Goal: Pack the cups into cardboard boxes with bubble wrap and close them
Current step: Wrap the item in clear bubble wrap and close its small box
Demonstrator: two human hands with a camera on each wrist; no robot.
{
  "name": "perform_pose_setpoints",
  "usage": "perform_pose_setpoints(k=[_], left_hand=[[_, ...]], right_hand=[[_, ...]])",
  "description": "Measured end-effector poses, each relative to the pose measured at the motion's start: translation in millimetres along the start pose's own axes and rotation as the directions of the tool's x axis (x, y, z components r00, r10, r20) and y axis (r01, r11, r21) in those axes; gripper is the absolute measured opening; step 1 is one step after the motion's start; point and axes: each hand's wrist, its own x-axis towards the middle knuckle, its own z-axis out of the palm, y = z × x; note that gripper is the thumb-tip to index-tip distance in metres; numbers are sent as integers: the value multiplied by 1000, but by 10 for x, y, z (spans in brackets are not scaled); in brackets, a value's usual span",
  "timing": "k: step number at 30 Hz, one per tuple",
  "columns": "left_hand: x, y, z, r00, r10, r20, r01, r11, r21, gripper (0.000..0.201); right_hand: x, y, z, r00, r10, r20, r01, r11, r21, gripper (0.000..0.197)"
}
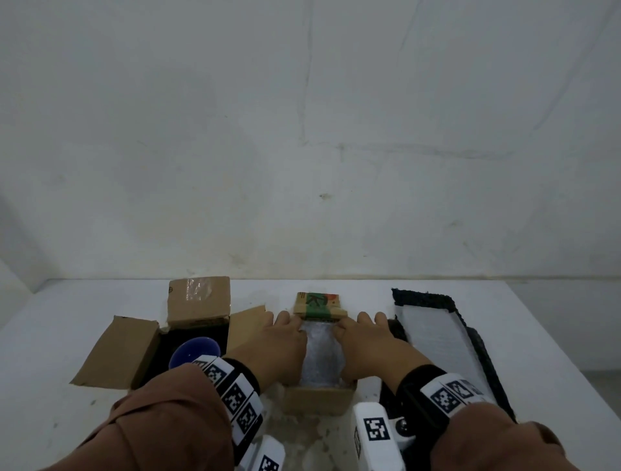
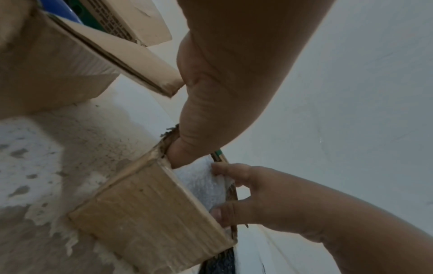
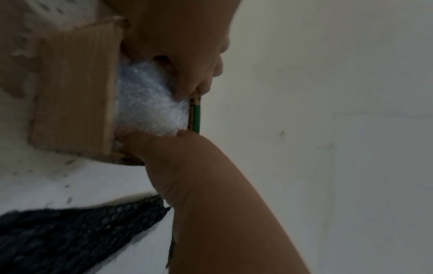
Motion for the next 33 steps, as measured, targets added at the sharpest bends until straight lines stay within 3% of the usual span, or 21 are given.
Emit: perform_pose_setpoints(k=[5, 13, 15, 16, 18, 20, 23, 26, 30, 33], left_hand=[[51, 54, 23, 999, -22, 26, 21, 1000, 13, 53], [46, 35, 99, 998, -26, 60, 30, 998, -60, 65], [30, 23, 42, 997, -46, 64, 51, 996, -72, 68], [22, 37, -18, 996, -62, 66, 67, 993, -93, 66], [34, 113, -153, 996, -81, 37, 86, 981, -172, 57], [109, 254, -251, 997, -63, -34, 49, 947, -318, 51], [219, 614, -372, 995, 30, -94, -84, 764, -640, 45], [287, 1107, -437, 996, 68, -60, -87, 539, -838, 41], [465, 1705, -250, 980, 84, 178, 151, 257, -954, 35], [566, 1975, -103, 949, 101, 300, 296, 55, -954, 8]], right_hand=[[41, -163, 71, 998, 58, 3, -58, 998, -23, 64], [42, -100, 154, 996, 56, 73, -67, 984, 166, 60], [-2, -1, 95, 997, 56, 61, -74, 929, 363, 56], [-42, 75, 76, 997, 79, -5, -67, 880, 470, 53], [-133, 273, 93, 973, 192, -129, -67, 768, 638, 48], [-255, 491, 187, 945, 299, -135, -121, 699, 704, 46], [-475, 783, 464, 928, 373, -3, -272, 681, 680, 43], [-734, 1009, 870, 891, 439, 119, -407, 655, 637, 43], [-921, 1127, 1317, 863, 483, 149, -470, 657, 590, 38], [-949, 1118, 1488, 887, 448, 115, -419, 673, 609, 37]])
